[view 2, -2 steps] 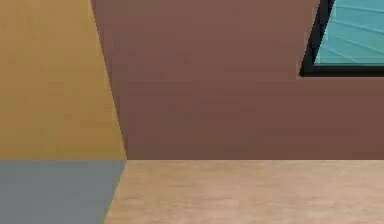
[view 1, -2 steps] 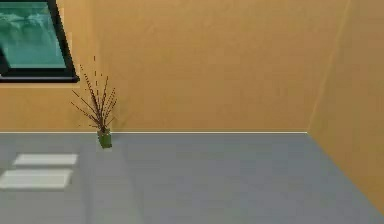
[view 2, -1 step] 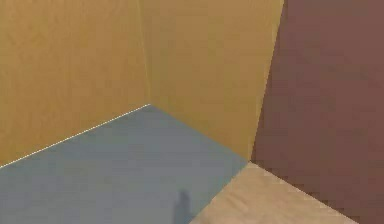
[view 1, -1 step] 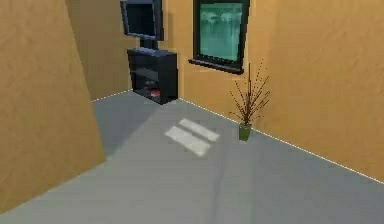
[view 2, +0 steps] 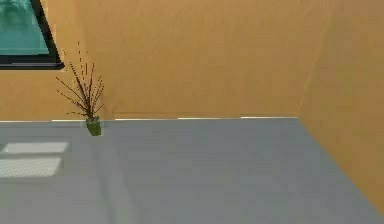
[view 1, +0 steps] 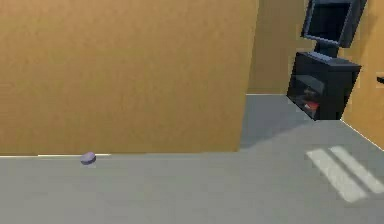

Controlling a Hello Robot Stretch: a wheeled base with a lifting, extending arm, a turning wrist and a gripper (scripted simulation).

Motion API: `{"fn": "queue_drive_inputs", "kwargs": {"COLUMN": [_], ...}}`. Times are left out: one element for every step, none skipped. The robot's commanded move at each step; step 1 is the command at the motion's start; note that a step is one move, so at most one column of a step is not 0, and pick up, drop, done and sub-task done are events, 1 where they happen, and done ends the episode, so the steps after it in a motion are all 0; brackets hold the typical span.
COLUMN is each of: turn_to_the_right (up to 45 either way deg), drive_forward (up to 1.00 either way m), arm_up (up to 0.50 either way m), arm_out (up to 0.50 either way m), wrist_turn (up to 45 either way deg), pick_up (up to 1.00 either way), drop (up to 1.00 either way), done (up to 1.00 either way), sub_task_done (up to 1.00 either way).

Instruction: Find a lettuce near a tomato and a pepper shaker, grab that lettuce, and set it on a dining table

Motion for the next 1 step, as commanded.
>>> {"fn": "queue_drive_inputs", "kwargs": {"turn_to_the_right": [-45.0], "drive_forward": [0.00], "arm_up": [0.00], "arm_out": [0.00], "wrist_turn": [0.0], "pick_up": [0.00], "drop": [0.00], "done": [0.00], "sub_task_done": [0.00]}}
